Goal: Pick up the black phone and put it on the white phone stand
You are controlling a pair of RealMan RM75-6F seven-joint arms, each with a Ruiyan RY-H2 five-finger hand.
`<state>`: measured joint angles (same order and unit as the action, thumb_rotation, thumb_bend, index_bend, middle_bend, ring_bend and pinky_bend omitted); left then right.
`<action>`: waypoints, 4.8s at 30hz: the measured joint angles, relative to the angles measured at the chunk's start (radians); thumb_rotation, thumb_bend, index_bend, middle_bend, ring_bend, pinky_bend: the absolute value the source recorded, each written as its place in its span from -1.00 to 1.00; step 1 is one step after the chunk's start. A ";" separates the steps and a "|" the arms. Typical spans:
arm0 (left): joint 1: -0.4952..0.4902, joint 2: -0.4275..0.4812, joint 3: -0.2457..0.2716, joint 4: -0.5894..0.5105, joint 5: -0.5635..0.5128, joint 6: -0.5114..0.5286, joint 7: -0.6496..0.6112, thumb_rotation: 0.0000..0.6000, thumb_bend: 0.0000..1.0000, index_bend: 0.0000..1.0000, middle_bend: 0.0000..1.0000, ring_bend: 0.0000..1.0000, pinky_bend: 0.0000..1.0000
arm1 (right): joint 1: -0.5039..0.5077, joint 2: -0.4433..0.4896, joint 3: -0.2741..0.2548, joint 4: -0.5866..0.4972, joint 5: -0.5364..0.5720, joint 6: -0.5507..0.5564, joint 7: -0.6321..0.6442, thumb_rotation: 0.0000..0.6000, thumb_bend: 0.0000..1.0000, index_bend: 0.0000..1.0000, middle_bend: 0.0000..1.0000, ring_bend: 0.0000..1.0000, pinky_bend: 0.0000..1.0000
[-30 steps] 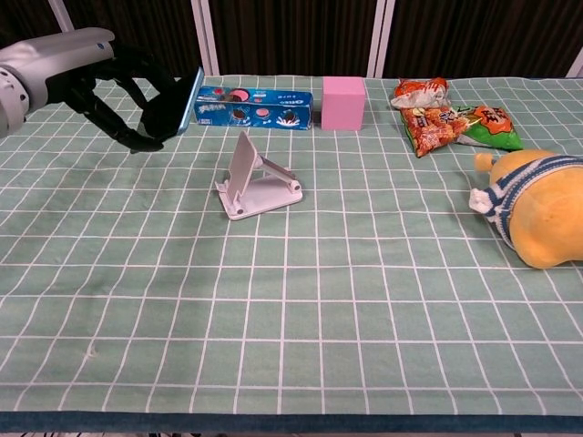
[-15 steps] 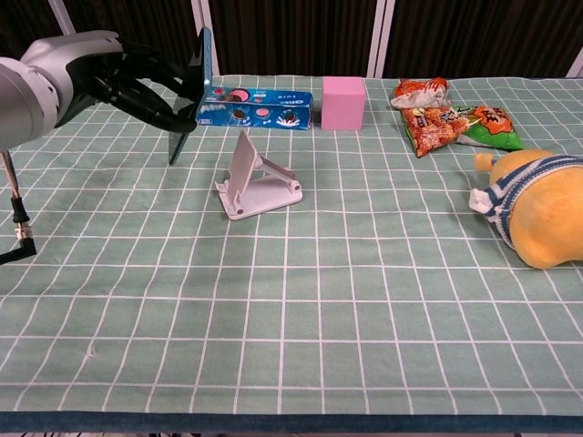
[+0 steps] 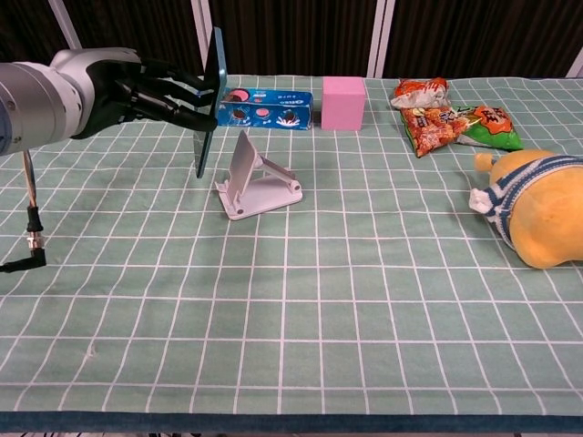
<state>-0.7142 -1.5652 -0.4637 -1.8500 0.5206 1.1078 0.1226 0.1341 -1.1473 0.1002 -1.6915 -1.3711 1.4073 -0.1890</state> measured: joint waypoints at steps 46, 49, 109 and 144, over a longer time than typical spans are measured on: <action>-0.062 -0.011 -0.035 0.078 -0.212 -0.142 -0.145 1.00 -0.01 0.36 0.50 -0.48 -0.94 | 0.001 0.001 0.001 -0.002 0.002 -0.001 -0.002 1.00 -0.15 -0.98 -1.00 -1.00 -0.72; -0.065 -0.012 -0.034 0.088 -0.213 -0.146 -0.150 1.00 -0.01 0.36 0.50 -0.48 -0.94 | 0.001 0.001 0.001 -0.002 0.002 -0.001 -0.001 1.00 -0.15 -0.98 -1.00 -1.00 -0.72; -0.092 -0.010 0.014 0.134 -0.211 -0.199 -0.172 1.00 -0.24 -0.21 -0.14 -0.75 -1.00 | 0.001 0.000 0.001 -0.001 0.002 -0.001 0.003 1.00 -0.15 -0.98 -1.00 -1.00 -0.72; -0.095 0.008 0.040 0.144 -0.166 -0.235 -0.182 1.00 -0.34 -0.63 -0.77 -0.98 -1.00 | 0.000 -0.001 0.002 -0.001 0.002 0.001 0.002 1.00 -0.15 -0.98 -1.00 -1.00 -0.72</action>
<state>-0.8090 -1.5575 -0.4242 -1.7059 0.3544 0.8729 -0.0594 0.1343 -1.1482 0.1021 -1.6923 -1.3689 1.4085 -0.1871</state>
